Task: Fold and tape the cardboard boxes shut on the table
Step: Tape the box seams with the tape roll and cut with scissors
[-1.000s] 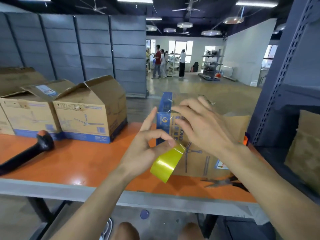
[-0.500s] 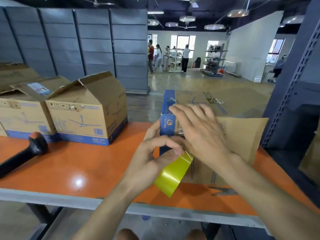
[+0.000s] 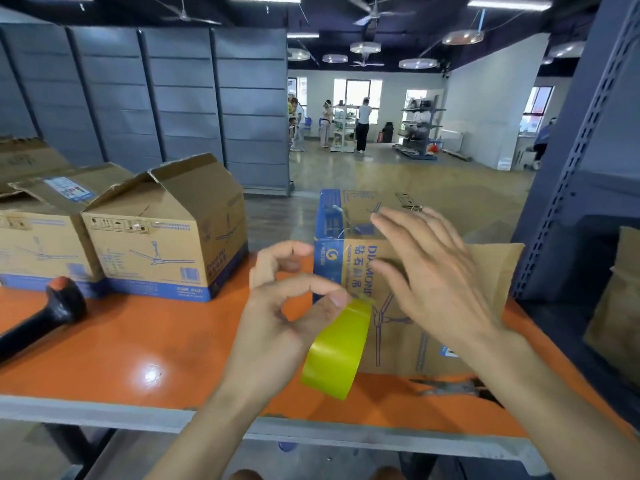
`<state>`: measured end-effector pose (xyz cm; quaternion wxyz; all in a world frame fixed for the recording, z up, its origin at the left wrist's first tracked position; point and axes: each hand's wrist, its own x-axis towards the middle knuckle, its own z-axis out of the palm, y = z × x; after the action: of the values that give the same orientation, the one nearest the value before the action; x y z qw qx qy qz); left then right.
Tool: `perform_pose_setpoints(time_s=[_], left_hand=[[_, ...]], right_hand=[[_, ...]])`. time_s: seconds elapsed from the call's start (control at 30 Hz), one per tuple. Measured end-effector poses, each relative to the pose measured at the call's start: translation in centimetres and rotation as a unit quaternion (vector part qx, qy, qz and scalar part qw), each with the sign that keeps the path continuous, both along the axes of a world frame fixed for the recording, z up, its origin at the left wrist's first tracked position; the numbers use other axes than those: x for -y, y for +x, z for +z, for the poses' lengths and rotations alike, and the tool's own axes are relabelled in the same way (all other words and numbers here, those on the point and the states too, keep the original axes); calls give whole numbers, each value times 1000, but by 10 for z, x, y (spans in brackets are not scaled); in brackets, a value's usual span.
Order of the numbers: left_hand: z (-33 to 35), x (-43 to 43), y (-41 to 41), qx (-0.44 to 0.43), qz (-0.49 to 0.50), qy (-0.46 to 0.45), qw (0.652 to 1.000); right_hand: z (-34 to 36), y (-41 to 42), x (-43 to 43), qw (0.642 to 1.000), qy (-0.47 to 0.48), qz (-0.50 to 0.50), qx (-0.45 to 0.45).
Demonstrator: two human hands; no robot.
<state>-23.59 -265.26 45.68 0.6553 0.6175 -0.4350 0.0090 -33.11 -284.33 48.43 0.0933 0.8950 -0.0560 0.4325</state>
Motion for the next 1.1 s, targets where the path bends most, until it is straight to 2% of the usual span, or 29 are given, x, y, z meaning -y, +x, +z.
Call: perform_pose_setpoints(time_s=[0.1, 0.2, 0.37, 0.57, 0.7, 0.9, 1.0, 1.1], left_hand=[[11, 1, -9, 6, 5, -7, 1000], [19, 10, -21, -3, 13, -25, 1000], [32, 45, -44, -53, 26, -26, 998], [34, 68, -60, -107, -5, 1, 994], [35, 69, -58, -100, -19, -3, 995], [48, 81, -57, -95, -35, -12, 995], [57, 91, -53, -88, -29, -4, 996], [69, 103, -48, -92, -28, -20, 995]], right_hand=[[-2, -21, -9, 988, 143, 44, 44], [-12, -42, -29, 945, 300, 111, 66], [-24, -56, -46, 872, 456, 170, 49], [-31, -73, -37, 811, 547, 201, 50], [-31, -86, -34, 814, 549, 171, 86], [-31, -89, -41, 812, 531, 203, 128], [-24, -84, -38, 782, 579, 174, 150], [-17, -79, -30, 796, 574, 133, 139]])
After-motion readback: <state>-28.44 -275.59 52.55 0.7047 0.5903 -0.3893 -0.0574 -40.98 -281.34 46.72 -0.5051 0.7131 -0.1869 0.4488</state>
